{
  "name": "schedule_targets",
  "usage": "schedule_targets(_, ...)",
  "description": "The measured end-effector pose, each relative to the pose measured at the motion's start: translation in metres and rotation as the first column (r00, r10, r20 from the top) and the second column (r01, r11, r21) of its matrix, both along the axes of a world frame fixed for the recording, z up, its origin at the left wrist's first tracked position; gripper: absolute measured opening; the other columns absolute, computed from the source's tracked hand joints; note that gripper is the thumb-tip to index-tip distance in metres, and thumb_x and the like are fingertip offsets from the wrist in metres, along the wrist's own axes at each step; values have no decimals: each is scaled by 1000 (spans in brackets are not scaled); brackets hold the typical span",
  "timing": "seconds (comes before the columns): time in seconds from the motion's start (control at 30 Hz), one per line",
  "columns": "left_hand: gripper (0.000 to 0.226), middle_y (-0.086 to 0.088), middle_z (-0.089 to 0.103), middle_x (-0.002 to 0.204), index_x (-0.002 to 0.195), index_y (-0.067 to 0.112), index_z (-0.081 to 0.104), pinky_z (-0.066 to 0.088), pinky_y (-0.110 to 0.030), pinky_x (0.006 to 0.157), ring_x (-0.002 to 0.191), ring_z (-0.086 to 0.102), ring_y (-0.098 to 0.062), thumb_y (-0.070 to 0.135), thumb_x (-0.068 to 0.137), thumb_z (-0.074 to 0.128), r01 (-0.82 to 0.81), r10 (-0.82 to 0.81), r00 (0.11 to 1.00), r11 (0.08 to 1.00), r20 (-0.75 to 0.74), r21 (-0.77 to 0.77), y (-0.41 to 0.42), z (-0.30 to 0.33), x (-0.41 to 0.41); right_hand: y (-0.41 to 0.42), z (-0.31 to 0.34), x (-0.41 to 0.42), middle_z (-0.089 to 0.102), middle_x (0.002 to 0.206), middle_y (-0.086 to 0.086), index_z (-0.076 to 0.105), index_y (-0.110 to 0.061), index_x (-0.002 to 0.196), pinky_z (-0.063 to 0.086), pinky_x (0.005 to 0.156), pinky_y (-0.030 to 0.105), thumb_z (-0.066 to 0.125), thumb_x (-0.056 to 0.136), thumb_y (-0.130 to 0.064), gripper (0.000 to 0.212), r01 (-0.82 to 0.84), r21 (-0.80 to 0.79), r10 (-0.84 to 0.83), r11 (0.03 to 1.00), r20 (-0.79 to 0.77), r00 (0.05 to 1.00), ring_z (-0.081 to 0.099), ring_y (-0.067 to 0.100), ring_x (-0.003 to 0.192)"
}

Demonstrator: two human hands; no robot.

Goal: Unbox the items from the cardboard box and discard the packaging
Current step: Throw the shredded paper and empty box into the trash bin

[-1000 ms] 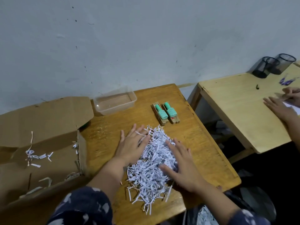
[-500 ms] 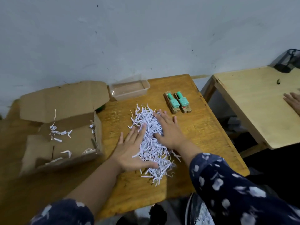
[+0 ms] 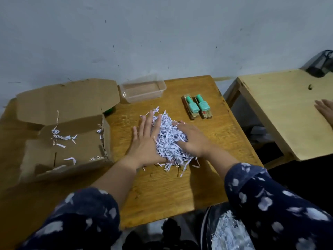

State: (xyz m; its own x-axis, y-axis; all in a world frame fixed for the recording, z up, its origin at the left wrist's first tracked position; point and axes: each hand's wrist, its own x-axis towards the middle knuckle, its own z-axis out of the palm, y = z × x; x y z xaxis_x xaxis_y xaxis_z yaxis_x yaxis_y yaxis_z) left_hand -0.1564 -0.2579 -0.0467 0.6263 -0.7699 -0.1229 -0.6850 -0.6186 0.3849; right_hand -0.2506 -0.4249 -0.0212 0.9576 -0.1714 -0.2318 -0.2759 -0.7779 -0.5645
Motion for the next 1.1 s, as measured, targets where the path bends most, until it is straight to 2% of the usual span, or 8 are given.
schedule_targets(0.13,131,10,-22,158,148,38,-14,-9,-50,117,147,-12,-21,59,59,80,178,-176,984,979,-29,95,-7,4,23,-6,8,-11,10,160,-4,1,-41,149,-2,120,45,51,86,-58,83,-28,150,42,988,-89,995,4,15,148)
schedule_targets(0.23,114,1,14,160,152,30,13,7,-43,120,146,15,-19,48,63,83,159,-158,985,987,-64,24,-4,-2,26,-3,-2,-18,-1,161,-4,-10,-39,149,-10,118,45,58,74,-69,106,-75,77,83,994,-110,991,-8,13,147)
schedule_targets(0.43,94,4,45,144,143,30,40,35,-39,111,131,42,-14,36,62,88,98,-131,982,968,-134,-229,17,-17,20,16,-31,-29,19,159,3,11,-30,151,11,119,37,74,76,-40,98,53,25,-55,998,116,992,13,21,147)
schedule_targets(0.63,84,34,47,123,133,45,41,33,0,93,110,43,26,20,66,86,-26,-122,935,914,-334,-406,31,-6,-5,32,-40,-39,50,140,-2,31,-37,142,31,109,27,70,71,4,90,95,185,-154,978,337,929,42,16,132)
schedule_targets(0.73,84,20,52,121,132,38,46,34,1,89,109,48,16,27,60,88,-61,-100,934,901,-342,-429,27,-2,-8,32,-26,-38,55,131,-9,47,-32,135,38,102,22,69,73,5,76,185,309,-280,933,303,911,49,10,123)
schedule_targets(0.9,80,11,59,127,131,30,57,47,-28,97,116,57,-6,34,58,90,-63,-139,903,892,-406,-447,8,19,-12,23,16,-51,66,115,1,57,-21,128,58,77,36,68,78,1,56,322,316,-389,892,176,904,67,17,90)
schedule_targets(1.03,72,16,58,118,129,21,55,31,6,83,102,51,15,16,64,86,45,-287,879,846,-381,-532,-23,57,-39,12,53,-90,66,116,-3,61,-16,123,47,96,33,67,73,2,54,411,242,-468,879,269,842,61,14,109)
schedule_targets(1.1,73,18,56,119,128,21,56,33,3,84,104,51,12,18,62,87,122,-379,851,817,-364,-564,-41,70,-60,6,68,-120,68,115,-3,61,-18,124,47,95,31,68,75,-2,53,481,214,-525,850,289,800,62,12,109)
